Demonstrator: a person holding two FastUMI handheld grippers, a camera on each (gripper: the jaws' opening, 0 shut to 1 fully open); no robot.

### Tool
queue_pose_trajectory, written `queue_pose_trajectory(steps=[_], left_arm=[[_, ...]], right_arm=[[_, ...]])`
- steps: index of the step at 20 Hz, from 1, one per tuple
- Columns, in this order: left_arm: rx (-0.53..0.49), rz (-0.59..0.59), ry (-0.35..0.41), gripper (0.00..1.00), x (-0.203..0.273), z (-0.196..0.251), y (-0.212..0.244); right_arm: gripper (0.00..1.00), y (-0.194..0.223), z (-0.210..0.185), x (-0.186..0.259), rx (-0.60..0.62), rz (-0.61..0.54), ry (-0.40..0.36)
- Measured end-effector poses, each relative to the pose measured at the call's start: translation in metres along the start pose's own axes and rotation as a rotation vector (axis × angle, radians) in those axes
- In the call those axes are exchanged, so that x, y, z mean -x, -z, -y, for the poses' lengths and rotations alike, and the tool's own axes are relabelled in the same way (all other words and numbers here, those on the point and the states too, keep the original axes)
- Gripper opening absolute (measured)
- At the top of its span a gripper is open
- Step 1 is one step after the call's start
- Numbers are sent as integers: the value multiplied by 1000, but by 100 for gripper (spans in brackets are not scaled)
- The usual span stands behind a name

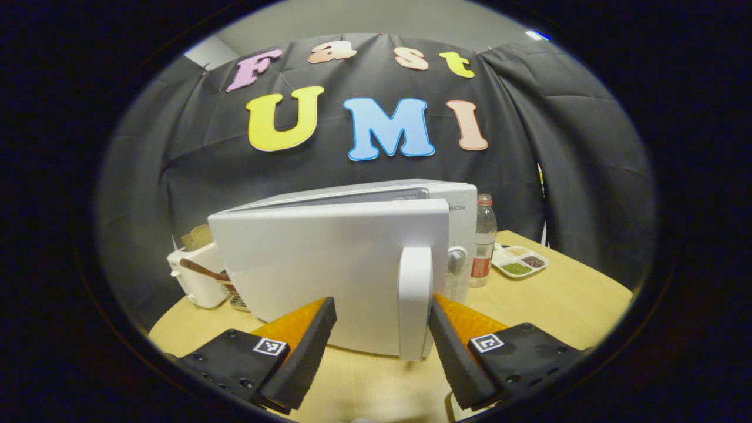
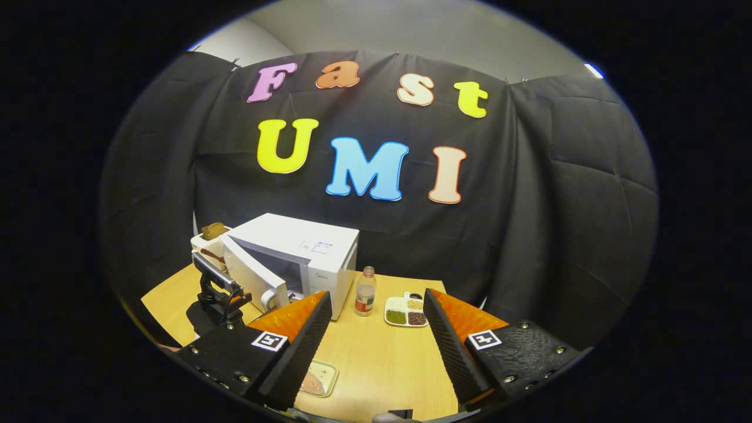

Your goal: Open the microwave oven with the left hand, put the food in, and close the microwave oven.

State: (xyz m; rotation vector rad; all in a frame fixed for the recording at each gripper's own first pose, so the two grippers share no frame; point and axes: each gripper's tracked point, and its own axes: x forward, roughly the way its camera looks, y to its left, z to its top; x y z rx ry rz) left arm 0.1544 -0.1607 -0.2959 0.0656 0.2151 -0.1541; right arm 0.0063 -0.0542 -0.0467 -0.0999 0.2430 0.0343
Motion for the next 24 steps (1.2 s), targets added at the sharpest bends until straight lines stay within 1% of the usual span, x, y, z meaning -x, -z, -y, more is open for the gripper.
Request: queue_pose_trajectory(steps=[4,5,7,9,10,11,13,14,15,16,18,19,20,21,22,24], left_arm=[[-15,-26,-20,100,46,-27,13],[-18,-26,-26,98,57,-36,16],[-21,-35,-36,100,79,-53,23],[-25,-47,-52,100,100,-75,30],[-29,-52,-65,98,110,-87,31],[-36,-61,-79,100,121,-99,36],[-60,-62,-126,100,144,-129,36],[-69,-44,-147,98,152,-146,30],[-71,-54,-158,100,160,-161,33],[-63,-67,-164,98,167,-173,39],[-54,-72,-179,98,177,-194,47],[-51,-75,-187,100,181,-205,47],[-40,-81,-190,98,185,-213,49],[-22,-85,-193,100,190,-218,53],[-11,-88,-198,98,194,-223,54],[-10,-90,-221,100,202,-234,57]], right_arm=[[96,7,-27,4,8,-7,-53],[96,9,-34,4,7,-10,-66],[96,14,-49,3,11,-18,-89],[96,21,-66,3,9,-33,-112],[96,23,-74,4,4,-38,-124],[96,25,-82,5,0,-42,-134],[96,26,-100,8,2,-45,-152],[96,28,-109,9,7,-43,-161],[96,28,-116,10,13,-40,-168],[96,32,-123,11,16,-44,-173],[96,34,-135,13,6,-51,-187],[96,35,-140,14,6,-53,-190],[96,37,-143,16,13,-54,-191],[96,39,-146,17,21,-58,-192],[96,44,-148,18,24,-62,-193],[96,52,-152,21,23,-77,-198]])
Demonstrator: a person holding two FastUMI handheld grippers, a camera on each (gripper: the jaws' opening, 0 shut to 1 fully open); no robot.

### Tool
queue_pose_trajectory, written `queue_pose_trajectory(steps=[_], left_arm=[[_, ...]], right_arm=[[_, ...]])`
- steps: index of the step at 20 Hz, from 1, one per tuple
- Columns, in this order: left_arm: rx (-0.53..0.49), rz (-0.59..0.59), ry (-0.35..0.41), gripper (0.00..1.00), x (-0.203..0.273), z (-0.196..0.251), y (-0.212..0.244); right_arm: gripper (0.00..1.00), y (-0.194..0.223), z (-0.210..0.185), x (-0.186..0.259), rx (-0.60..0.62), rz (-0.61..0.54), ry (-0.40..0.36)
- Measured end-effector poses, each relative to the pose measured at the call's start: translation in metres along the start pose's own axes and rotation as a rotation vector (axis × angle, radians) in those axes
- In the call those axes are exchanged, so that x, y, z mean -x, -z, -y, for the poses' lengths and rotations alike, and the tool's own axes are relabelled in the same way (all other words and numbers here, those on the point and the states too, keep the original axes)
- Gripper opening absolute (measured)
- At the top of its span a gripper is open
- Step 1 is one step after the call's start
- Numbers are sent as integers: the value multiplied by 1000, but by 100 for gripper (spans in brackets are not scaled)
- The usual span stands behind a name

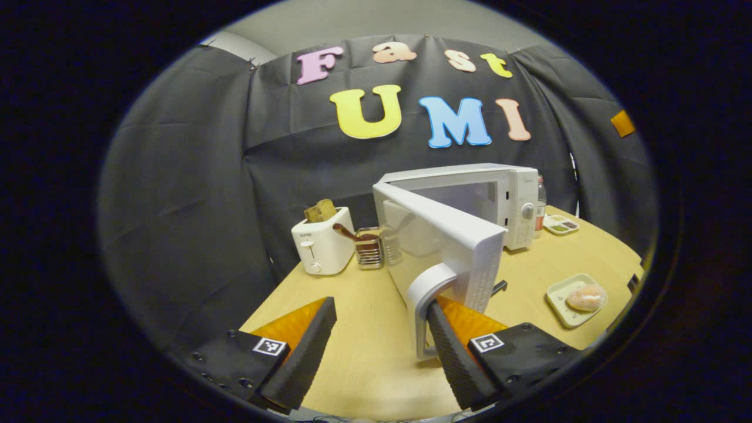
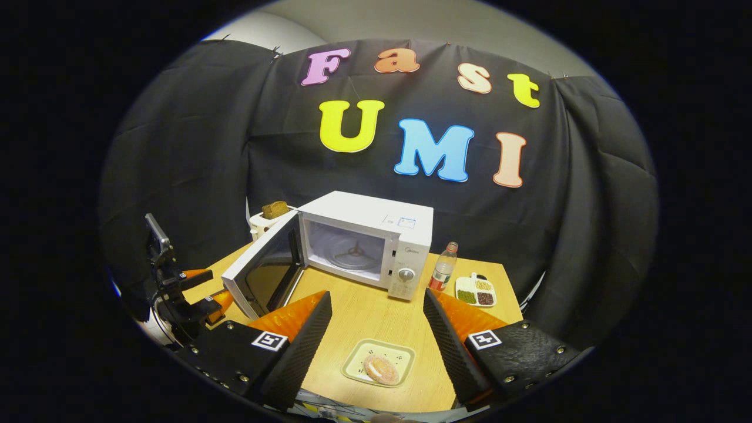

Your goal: Open the microwave oven with the left hand, put the food in, and close the microwave oven.

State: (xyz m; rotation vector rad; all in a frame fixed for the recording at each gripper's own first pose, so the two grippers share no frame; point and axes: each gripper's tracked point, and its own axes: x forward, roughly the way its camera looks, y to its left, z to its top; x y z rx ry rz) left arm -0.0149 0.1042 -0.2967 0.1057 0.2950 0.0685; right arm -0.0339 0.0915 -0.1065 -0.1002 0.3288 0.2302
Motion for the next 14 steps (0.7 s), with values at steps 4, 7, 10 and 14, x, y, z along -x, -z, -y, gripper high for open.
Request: queue_pose_trajectory(steps=[4,7,10,14], left_arm=[[-15,-3,-87,97,17,-40,5],[-34,8,-133,98,27,-61,0],[-53,21,-149,94,39,-60,-10],[-37,43,-131,94,56,-41,-37]], right_arm=[[96,20,-2,-5,16,-12,-18],[96,50,2,-14,40,-63,-35],[96,102,5,-28,70,-166,-67],[96,168,7,-46,151,-265,-97]])
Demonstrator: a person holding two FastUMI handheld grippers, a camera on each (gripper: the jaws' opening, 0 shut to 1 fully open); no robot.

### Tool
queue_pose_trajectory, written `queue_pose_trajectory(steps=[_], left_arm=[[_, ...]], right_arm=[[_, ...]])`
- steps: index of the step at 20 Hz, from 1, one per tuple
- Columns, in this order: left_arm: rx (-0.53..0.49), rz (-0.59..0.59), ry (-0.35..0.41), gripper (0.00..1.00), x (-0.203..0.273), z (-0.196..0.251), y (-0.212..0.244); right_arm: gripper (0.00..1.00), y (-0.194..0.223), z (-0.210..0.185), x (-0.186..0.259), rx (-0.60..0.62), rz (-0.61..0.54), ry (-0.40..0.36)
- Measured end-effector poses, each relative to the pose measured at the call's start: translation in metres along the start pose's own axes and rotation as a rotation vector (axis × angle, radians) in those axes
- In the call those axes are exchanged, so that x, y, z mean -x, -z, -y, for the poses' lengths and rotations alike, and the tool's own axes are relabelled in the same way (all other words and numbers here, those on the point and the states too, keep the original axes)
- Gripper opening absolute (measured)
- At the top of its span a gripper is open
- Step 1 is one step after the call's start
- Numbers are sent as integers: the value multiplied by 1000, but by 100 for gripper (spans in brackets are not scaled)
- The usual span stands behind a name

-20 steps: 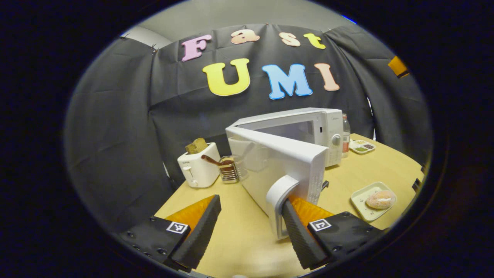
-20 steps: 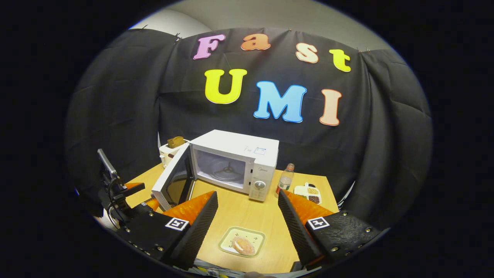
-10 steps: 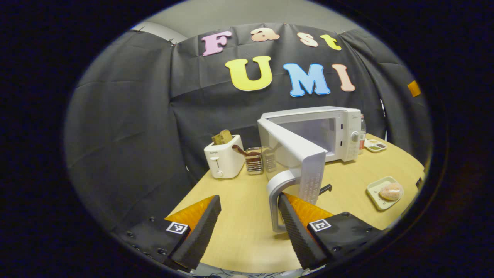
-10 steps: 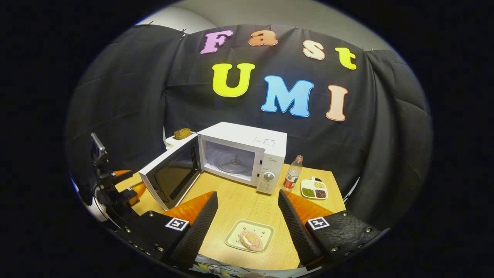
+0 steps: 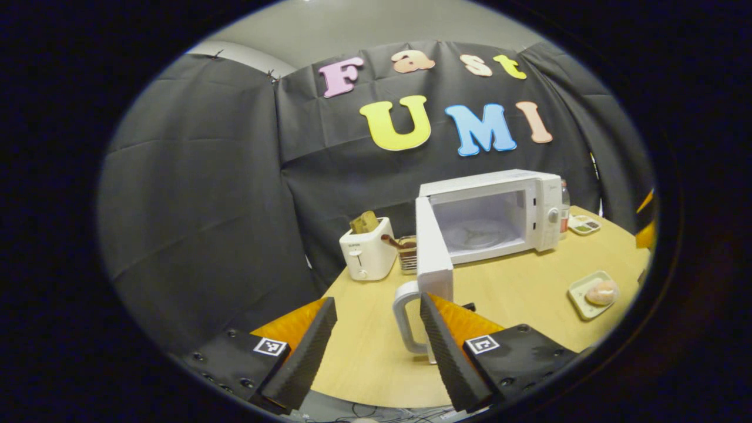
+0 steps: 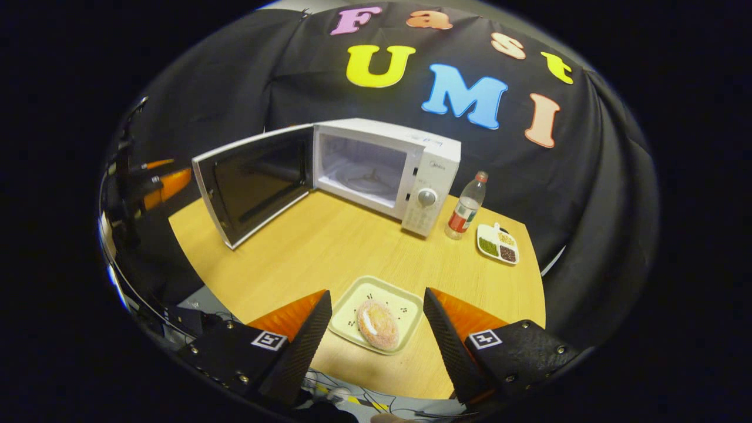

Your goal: Open the microwave oven with the left hand, put the food in, and close the microwave oven.

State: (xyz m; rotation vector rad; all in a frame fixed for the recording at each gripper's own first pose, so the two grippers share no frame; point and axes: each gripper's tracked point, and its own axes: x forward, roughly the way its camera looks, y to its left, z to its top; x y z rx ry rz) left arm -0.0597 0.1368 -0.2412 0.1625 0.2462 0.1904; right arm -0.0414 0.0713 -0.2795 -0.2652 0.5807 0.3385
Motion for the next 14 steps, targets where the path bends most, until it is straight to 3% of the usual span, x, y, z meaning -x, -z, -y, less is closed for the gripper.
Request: queue_pose_trajectory(steps=[5,14], left_arm=[[79,73,34,94,38,31,-72],[97,188,38,94,74,80,-183]], right_arm=[[96,54,1,-42,52,-82,-47],[96,79,6,-98,84,-112,-105]])
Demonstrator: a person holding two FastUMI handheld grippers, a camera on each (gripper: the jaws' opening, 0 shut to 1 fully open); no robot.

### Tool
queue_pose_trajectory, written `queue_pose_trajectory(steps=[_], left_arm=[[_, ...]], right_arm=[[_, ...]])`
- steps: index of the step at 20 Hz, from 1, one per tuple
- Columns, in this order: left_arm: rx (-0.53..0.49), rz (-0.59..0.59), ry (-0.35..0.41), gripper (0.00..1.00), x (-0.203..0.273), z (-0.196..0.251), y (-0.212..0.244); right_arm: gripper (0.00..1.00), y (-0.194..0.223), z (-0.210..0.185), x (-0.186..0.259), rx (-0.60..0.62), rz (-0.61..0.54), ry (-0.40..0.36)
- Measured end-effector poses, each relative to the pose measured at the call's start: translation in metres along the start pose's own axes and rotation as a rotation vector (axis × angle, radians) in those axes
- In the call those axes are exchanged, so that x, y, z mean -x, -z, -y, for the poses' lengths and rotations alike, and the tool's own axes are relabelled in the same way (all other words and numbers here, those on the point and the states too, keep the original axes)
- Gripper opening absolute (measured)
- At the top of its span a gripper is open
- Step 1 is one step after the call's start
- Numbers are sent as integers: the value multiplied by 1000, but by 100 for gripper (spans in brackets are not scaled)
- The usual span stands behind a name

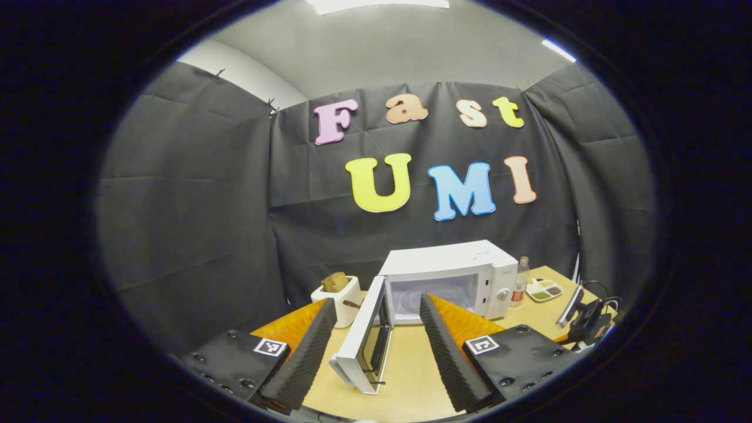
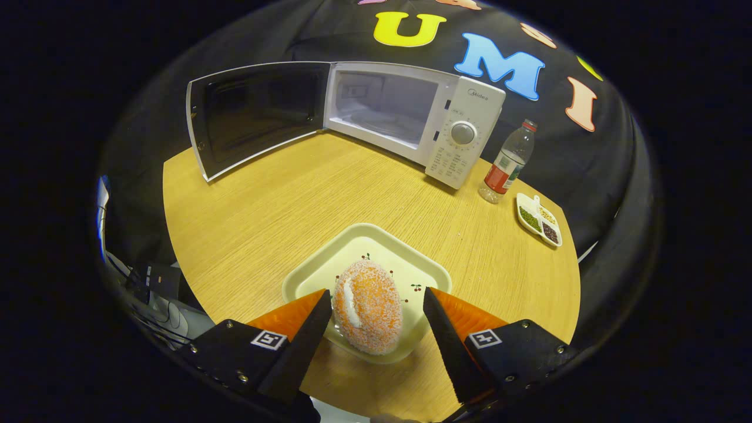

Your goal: Open the microwave oven with the left hand, put the food in, and close the microwave oven.

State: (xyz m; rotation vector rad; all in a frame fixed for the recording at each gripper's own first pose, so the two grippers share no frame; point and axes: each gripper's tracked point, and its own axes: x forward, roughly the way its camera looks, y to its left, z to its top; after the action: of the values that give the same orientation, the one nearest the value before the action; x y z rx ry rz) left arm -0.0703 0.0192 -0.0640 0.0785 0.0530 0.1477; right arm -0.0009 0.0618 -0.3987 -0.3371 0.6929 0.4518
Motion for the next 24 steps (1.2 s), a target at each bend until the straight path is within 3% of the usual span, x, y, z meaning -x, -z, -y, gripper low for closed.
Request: queue_pose_trajectory(steps=[4,10,11,12,13,14,16,17,18,24], left_arm=[[-27,10,-11,94,4,15,-12],[-19,-26,-17,94,5,16,4],[-19,-28,-13,94,4,14,5],[-22,-33,-18,94,4,11,6],[-23,-37,-17,94,2,9,9],[-20,-38,-14,94,1,8,9],[-20,-40,-12,94,-1,4,10],[-21,-41,-15,94,-3,1,11],[-18,-42,-12,94,-5,0,12],[-19,-48,6,94,-14,-10,18]], right_arm=[[96,7,-3,-12,7,-8,-39],[97,15,-7,-21,-18,-43,-65],[93,17,-7,-25,-8,-54,-66],[75,16,-8,-25,-8,-60,-71],[76,15,-7,-21,-7,-85,-80],[69,15,-8,-23,-12,-98,-86],[69,10,-2,-24,-42,-99,-72],[58,7,1,-20,-52,-99,-78],[55,4,4,-21,-74,-96,-73],[58,-44,5,5,-229,-41,-121]])
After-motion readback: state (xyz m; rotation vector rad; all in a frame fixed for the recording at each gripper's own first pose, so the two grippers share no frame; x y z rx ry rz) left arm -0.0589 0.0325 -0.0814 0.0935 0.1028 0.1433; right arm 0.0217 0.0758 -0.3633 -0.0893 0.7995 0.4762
